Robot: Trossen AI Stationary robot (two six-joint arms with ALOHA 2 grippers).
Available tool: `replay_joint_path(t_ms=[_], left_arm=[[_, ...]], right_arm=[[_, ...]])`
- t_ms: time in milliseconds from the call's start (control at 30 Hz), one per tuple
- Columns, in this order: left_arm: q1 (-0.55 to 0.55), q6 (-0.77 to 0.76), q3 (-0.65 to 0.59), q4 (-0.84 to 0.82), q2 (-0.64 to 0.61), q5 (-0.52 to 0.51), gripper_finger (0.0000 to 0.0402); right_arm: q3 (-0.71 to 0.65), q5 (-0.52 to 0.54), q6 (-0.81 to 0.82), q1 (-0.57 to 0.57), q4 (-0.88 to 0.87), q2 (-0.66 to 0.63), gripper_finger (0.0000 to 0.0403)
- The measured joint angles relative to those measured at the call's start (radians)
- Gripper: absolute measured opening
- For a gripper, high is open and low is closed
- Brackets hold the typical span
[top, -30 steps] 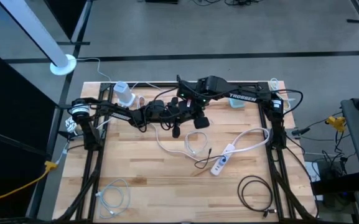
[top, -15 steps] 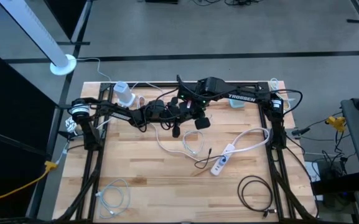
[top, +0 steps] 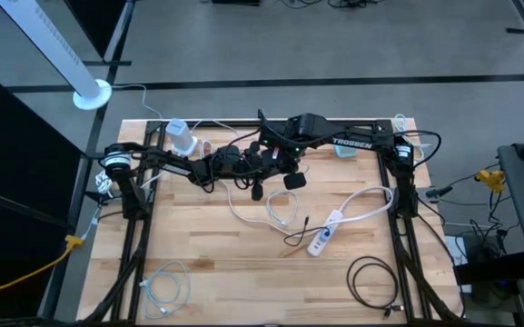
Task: Insert USB
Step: Insert the white charger cable into the green outlet extension
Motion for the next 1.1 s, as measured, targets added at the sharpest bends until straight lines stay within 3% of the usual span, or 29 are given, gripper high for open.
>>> replay_joint_path(t_ms=[267, 467, 700, 1100], left_arm=[[0.000, 0.001, 0.000, 0.000, 0.000, 0.000, 0.0006], [0.000, 0.001, 0.000, -0.001, 0.000, -0.001, 0.0006], [0.000, 0.011, 0.000, 0.000, 0.000, -0.001, 0.0010], [0.000, 0.138, -0.077, -0.076, -0.100, -0.063, 0.0120]], right_arm=[[0.000, 0.000, 0.002, -0.002, 0.002, 0.000, 0.0072], [0.000, -0.001, -0.002, -0.002, 0.001, 0.000, 0.0013], [0.000, -0.001, -0.006, -0.002, 0.002, 0.000, 0.0011], [-0.056, 0.004, -0.055, -0.076, -0.062, -0.061, 0.0010]])
